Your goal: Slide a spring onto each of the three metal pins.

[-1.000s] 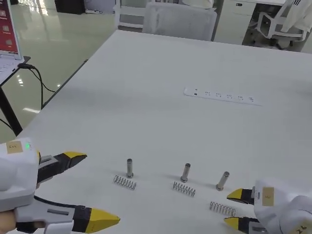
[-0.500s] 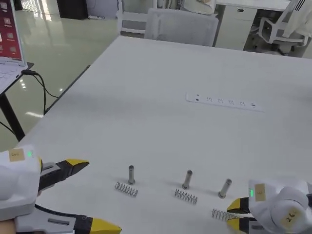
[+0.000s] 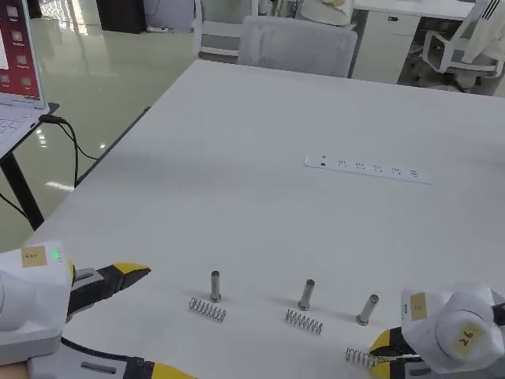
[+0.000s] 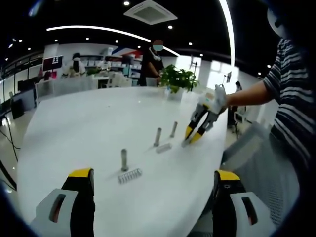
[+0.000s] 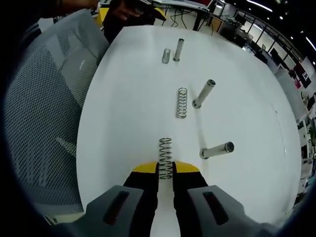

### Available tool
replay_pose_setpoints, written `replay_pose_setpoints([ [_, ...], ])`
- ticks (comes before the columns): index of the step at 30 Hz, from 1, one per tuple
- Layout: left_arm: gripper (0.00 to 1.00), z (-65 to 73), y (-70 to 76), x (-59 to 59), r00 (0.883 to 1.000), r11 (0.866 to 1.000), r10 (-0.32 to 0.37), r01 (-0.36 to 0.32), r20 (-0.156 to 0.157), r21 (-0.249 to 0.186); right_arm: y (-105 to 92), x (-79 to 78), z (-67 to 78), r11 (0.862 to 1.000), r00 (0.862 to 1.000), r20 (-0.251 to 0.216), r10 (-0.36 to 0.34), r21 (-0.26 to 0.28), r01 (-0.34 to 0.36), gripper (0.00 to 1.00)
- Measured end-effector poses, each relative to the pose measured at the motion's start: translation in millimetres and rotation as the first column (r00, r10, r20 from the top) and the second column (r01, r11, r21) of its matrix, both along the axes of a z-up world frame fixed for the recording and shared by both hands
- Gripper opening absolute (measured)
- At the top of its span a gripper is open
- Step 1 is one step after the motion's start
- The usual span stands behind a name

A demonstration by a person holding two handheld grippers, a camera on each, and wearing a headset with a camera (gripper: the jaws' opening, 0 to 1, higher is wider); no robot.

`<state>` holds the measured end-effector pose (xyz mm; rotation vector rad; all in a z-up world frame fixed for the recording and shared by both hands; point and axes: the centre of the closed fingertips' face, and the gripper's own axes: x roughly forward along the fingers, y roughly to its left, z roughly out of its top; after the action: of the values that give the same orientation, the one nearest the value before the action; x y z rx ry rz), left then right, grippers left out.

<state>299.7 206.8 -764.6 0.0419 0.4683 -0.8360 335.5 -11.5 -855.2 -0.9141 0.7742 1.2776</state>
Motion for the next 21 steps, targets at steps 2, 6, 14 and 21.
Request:
replay_pose_setpoints([
  [2,0.97,0.9,-5.3,0.1,1.000,1.000,-0.021,0.021,-0.002,-0.005,-1.3,0.0,3.0,1.000,1.000,0.005,0.003,-0.001,-0.003,0.08],
  [6,0.95,-0.3,-14.9,1.6,0.998,0.998,-0.064,0.064,-0.007,0.003,-2.6,0.1,9.6,1.000,1.000,-0.007,-0.015,0.014,0.015,0.08],
  [14,0.90,-0.5,-30.4,4.5,0.992,0.992,-0.127,0.127,-0.009,0.001,2.0,-2.3,24.0,1.000,1.000,0.017,0.000,0.029,-0.001,0.08],
  [21,0.88,-3.3,-49.3,6.7,0.983,0.983,-0.181,0.181,-0.015,0.003,9.9,-6.7,35.6,0.999,0.999,0.031,0.023,0.043,-0.025,0.08],
])
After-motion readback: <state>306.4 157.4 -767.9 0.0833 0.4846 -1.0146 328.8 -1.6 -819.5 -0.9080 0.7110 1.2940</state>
